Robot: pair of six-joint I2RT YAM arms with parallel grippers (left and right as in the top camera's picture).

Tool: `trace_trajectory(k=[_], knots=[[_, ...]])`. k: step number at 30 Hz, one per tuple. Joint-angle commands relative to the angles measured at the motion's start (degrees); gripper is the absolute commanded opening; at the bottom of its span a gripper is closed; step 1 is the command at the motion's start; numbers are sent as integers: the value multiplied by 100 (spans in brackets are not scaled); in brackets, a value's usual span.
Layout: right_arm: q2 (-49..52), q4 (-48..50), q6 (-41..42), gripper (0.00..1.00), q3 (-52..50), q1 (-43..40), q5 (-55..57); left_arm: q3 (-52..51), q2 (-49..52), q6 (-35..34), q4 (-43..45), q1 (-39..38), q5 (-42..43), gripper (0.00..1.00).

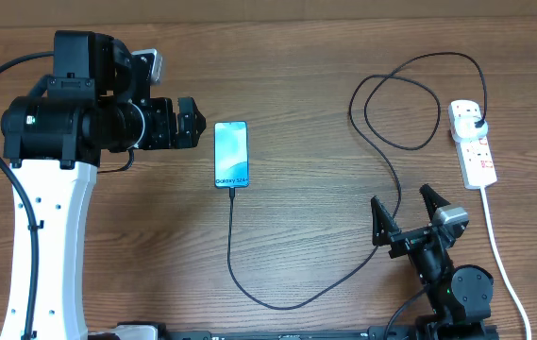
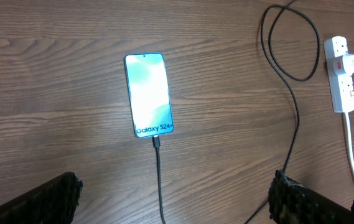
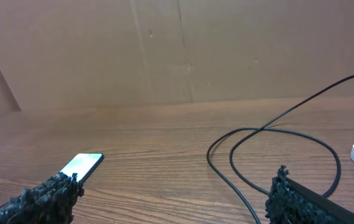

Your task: Plug charger to phone and switch on socket

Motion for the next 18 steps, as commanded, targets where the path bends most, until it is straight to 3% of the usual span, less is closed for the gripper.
trace_trajectory(k=[1,18], knots=[[-52,26,35,100,-61,-2,9,94,-70,61,17,-7,-13,99],[-52,26,35,100,-61,-2,9,92,-426,66,-2,-7,-44,100]])
